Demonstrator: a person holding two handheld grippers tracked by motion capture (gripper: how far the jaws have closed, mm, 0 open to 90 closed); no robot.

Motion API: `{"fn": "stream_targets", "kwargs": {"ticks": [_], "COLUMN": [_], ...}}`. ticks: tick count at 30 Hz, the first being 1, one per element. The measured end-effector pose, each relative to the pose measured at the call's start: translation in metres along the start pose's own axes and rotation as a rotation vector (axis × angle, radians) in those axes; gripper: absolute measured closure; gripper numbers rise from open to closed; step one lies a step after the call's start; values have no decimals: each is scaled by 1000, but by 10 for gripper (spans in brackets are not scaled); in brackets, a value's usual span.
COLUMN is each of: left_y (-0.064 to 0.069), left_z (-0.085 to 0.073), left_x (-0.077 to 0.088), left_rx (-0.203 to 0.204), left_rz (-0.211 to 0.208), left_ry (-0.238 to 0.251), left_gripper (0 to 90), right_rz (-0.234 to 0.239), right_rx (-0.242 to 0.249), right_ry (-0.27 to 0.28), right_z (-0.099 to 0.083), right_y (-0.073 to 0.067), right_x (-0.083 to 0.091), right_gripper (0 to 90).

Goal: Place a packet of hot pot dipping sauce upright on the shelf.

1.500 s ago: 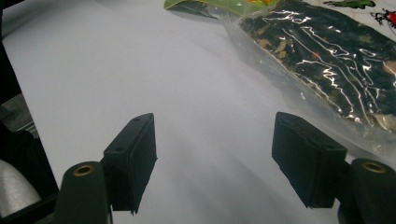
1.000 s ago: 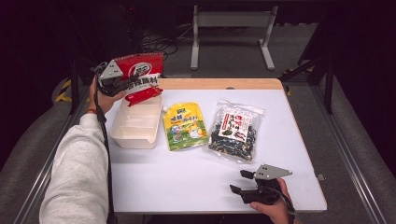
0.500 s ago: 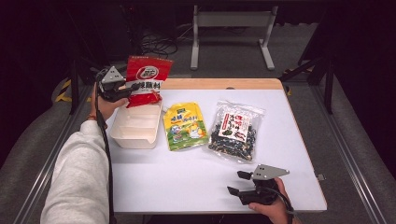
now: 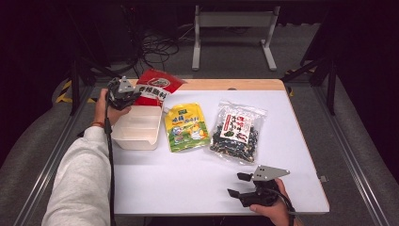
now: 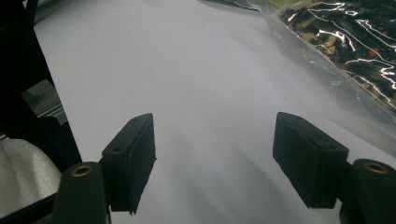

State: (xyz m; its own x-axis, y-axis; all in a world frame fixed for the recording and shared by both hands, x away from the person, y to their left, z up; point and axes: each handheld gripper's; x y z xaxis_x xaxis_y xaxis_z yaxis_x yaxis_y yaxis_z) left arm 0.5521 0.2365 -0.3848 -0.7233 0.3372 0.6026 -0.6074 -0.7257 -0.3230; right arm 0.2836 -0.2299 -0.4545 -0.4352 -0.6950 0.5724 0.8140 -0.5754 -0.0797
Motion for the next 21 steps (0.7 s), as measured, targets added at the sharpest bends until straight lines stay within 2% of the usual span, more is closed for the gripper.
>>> {"fn": "stream_targets", "kwargs": {"ticks": [1, 2, 3, 4, 6, 7, 14, 20, 21], "left_y": [0, -4, -4, -8, -8, -10, -11, -14, -14], "left_z": [0, -3, -3, -7, -10, -14, -19, -29, -30], "left_x": [0, -2, -2, -4, -5, -5, -2, 7, 9], "left_rx": [0, 43, 43, 68, 81, 112, 147, 234, 237], "left_rz": [0, -10, -10, -35, -46, -70, -97, -117, -115], "left_ry": [0, 11, 11, 17, 8, 32, 46, 122, 124], "left_gripper": [827, 829, 831, 834, 839, 839, 800, 770, 770], "right_rz": [1, 4, 3, 4, 6, 4, -14, -44, -48], "right_rx": [0, -2, -2, -2, -3, -4, -2, 5, 4], "right_ry": [-3, -2, -5, -6, -5, -3, -5, 6, 8], "right_z": [0, 0, 0, -1, -1, -1, 0, 2, 2], "right_y": [0, 0, 1, 1, 1, 1, 1, 4, 5], "right_x": [-1, -1, -2, -2, -1, -1, 0, 4, 5], "right_gripper": [298, 296, 296, 297, 297, 296, 293, 294, 294]}}
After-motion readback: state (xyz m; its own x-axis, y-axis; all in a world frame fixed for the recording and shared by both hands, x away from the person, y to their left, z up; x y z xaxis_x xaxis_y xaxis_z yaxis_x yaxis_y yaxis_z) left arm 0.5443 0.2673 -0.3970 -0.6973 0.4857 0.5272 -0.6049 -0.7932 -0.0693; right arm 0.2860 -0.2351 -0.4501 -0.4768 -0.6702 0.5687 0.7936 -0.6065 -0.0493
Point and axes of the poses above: each handheld gripper's, and its own axes: x roughly backward along the jaws, z roughly out of its top, y roughly to its right, and after that the axes turned 4 degrees about x, right-handed
